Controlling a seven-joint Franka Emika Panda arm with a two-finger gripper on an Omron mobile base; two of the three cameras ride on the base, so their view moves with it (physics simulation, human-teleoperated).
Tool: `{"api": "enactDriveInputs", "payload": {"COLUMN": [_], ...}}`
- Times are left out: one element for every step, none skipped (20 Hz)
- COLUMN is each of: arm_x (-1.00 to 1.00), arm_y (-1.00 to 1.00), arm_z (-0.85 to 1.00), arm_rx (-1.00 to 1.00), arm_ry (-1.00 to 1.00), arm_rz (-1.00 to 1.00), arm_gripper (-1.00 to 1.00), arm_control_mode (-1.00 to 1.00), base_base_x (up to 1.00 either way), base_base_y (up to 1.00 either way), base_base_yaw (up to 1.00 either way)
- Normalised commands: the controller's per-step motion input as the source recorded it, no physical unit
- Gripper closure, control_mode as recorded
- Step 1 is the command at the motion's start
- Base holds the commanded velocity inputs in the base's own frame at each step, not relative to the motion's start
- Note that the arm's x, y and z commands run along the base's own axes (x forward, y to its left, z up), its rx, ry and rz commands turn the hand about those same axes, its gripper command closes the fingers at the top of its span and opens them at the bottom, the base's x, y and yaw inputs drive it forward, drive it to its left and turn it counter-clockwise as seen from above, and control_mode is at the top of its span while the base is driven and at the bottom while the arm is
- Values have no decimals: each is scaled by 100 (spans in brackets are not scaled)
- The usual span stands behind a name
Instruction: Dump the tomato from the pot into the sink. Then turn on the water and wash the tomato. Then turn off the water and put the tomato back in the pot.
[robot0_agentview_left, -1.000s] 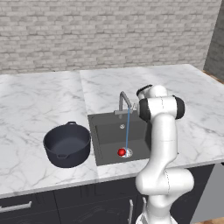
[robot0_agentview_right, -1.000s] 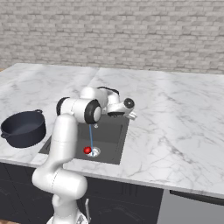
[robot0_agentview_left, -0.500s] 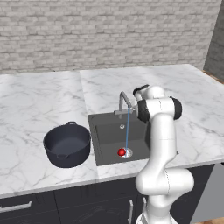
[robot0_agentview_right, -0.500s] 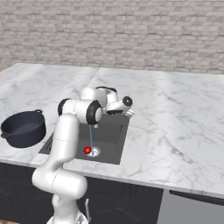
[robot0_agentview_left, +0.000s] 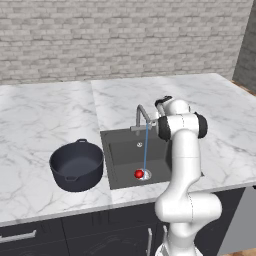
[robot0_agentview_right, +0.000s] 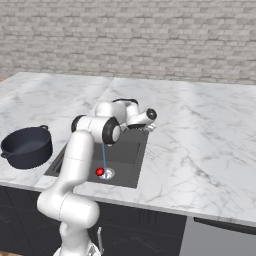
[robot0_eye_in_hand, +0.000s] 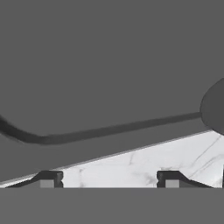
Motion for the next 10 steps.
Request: {"api": "enactDriveInputs", "payload": {"arm_x": [16, 9, 6, 0, 0, 1, 1, 0, 0, 0], "arm_y": [59, 70, 73, 76, 78, 78, 77, 79, 83, 84], "arm_z": [0, 0, 0, 0, 0, 0, 0, 0, 0, 0], "arm_rx": [3, 3, 2, 2, 2, 1, 2, 1, 0, 0], "arm_ry": [2, 1, 1, 1, 1, 1, 0, 0, 0, 0], "arm_rz": [9, 9, 9, 9, 9, 9, 8, 8, 8, 9], "arm_gripper": [-100, -100, -100, -100, -100, -100, -100, -100, -100, -100], "arm_control_mode": [-100, -100, -100, -100, -100, -100, -100, -100, -100, -100], "base_base_x": [0, 0, 0, 0, 0, 0, 0, 0, 0, 0], "base_base_y": [0, 0, 0, 0, 0, 0, 0, 0, 0, 0], "base_base_yaw": [0, 0, 0, 0, 0, 0, 0, 0, 0, 0]}}
